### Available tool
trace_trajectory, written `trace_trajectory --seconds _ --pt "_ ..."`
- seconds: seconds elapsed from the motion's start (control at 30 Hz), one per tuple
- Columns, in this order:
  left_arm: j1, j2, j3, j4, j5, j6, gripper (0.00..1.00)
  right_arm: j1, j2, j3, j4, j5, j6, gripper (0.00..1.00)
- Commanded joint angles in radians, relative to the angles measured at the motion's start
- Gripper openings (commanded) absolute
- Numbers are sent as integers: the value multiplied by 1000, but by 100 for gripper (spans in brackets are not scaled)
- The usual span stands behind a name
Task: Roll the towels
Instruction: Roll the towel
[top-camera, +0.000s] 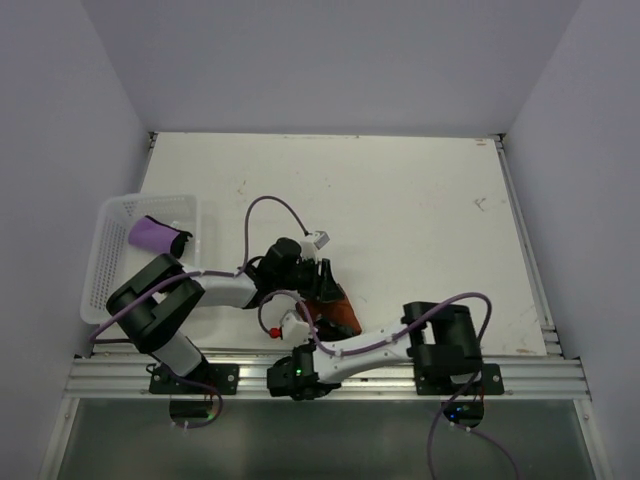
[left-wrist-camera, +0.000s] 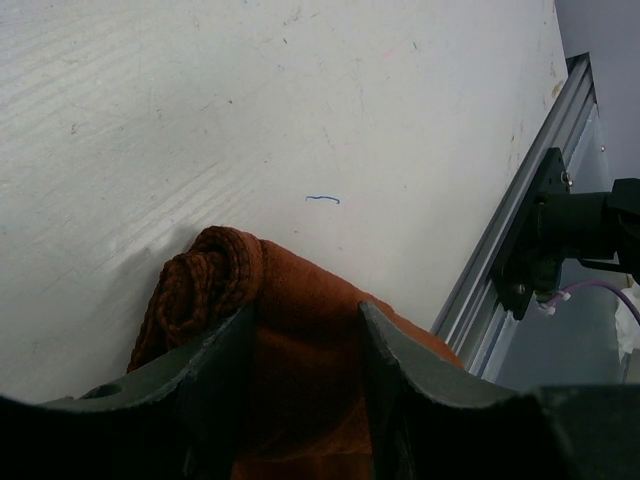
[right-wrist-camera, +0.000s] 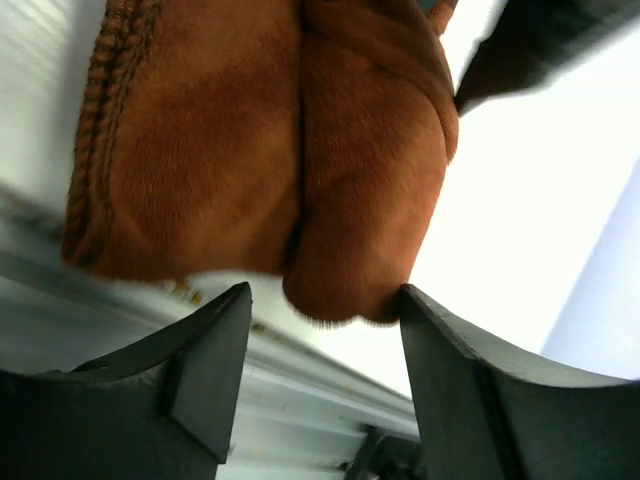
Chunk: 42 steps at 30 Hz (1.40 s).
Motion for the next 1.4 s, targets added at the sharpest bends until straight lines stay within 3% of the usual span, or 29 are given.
trace_trajectory --seconds 0.0,0.33,0.43,0.5,0.63,0.77,0.93,1.37 --pt "-5 26 -49 -95 -84 35 51 0 -215 -81 191 -118 14 65" --pt "-5 14 -49 -99 -91 33 51 -18 -678 -322 543 -297 -114 66" --pt "-5 20 -40 -101 -88 35 51 -105 -836 -436 630 -349 -89 66" --pt "-5 20 -37 -102 -87 32 51 -234 -913 -472 614 -401 -33 60" --pt "-5 16 -28 -111 -91 33 51 -395 -990 -549 635 -488 13 61" --pt "-5 16 -28 -119 -93 36 51 -518 -1009 -636 757 -625 48 65" --pt "-5 5 -34 -136 -106 39 51 -557 -963 -705 880 -744 91 66" --pt "-5 -26 -49 -153 -120 42 51 -558 -871 -822 995 -774 131 66"
